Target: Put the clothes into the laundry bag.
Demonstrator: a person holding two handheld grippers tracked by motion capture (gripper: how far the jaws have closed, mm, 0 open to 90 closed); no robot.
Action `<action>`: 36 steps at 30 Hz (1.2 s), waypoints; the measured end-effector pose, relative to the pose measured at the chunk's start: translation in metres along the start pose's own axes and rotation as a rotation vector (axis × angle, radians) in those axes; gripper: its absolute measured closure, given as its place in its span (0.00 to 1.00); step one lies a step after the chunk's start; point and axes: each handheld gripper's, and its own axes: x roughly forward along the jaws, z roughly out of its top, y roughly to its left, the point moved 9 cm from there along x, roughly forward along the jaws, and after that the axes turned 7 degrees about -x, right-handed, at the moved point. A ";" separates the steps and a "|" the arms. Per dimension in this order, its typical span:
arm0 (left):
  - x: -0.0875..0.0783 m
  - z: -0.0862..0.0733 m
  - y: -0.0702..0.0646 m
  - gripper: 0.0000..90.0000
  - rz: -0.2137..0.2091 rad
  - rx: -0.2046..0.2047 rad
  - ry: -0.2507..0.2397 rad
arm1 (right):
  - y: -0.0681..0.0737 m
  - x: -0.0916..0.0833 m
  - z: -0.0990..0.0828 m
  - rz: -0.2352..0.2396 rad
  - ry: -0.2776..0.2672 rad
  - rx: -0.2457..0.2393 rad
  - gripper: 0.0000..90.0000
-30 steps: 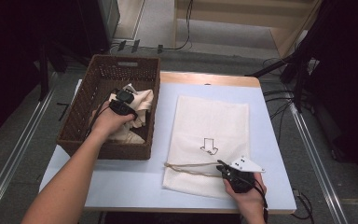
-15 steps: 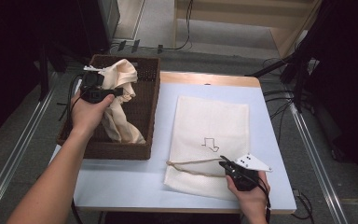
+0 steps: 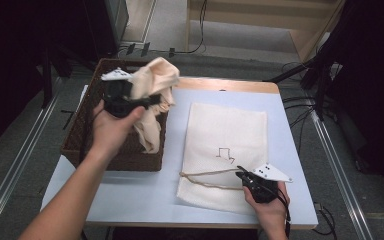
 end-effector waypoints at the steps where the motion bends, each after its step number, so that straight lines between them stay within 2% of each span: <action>1: 0.004 -0.006 -0.014 0.82 -0.024 0.020 0.011 | -0.001 0.000 0.000 -0.002 0.000 -0.002 0.98; 4: 0.018 -0.029 -0.052 0.82 -0.096 0.068 0.054 | -0.003 0.001 0.000 -0.007 0.000 -0.005 0.98; 6: 0.026 -0.048 -0.071 0.82 -0.138 0.087 0.090 | -0.003 0.001 0.000 -0.007 0.000 0.001 0.98; 8: 0.032 -0.066 -0.086 0.82 -0.170 0.099 0.128 | -0.003 0.001 0.001 -0.005 0.000 0.004 0.98; 11: 0.037 -0.089 -0.101 0.81 -0.197 0.114 0.161 | -0.005 0.001 0.000 -0.007 0.000 0.002 0.97; 12: 0.038 -0.096 -0.104 0.81 -0.205 0.113 0.169 | -0.006 0.002 0.000 -0.005 -0.001 0.002 0.97; 15: 0.034 -0.118 -0.113 0.81 -0.287 0.053 0.200 | -0.006 0.001 0.000 -0.012 0.000 0.016 0.97; 16: 0.032 -0.127 -0.116 0.81 -0.309 0.050 0.211 | -0.007 0.001 0.001 -0.010 -0.003 0.014 0.97; 19: 0.032 -0.149 -0.116 0.81 -0.310 0.074 0.235 | -0.008 0.001 0.000 -0.004 -0.001 0.027 0.97; 22: 0.034 -0.172 -0.114 0.81 -0.360 0.036 0.285 | -0.008 0.003 0.001 0.003 -0.002 0.032 0.97; 25: 0.037 -0.198 -0.114 0.80 -0.382 0.079 0.367 | -0.008 0.002 0.001 0.000 -0.002 0.042 0.97; 27: 0.044 -0.215 -0.114 0.78 -0.360 0.121 0.439 | -0.009 0.002 0.002 -0.010 -0.004 0.051 0.97; 30: 0.052 -0.224 -0.118 0.76 -0.387 0.109 0.474 | -0.007 0.003 0.004 -0.001 -0.006 0.062 0.97; 36: 0.067 -0.231 -0.133 0.73 -0.423 0.138 0.533 | -0.004 -0.002 0.014 0.022 -0.047 0.084 0.97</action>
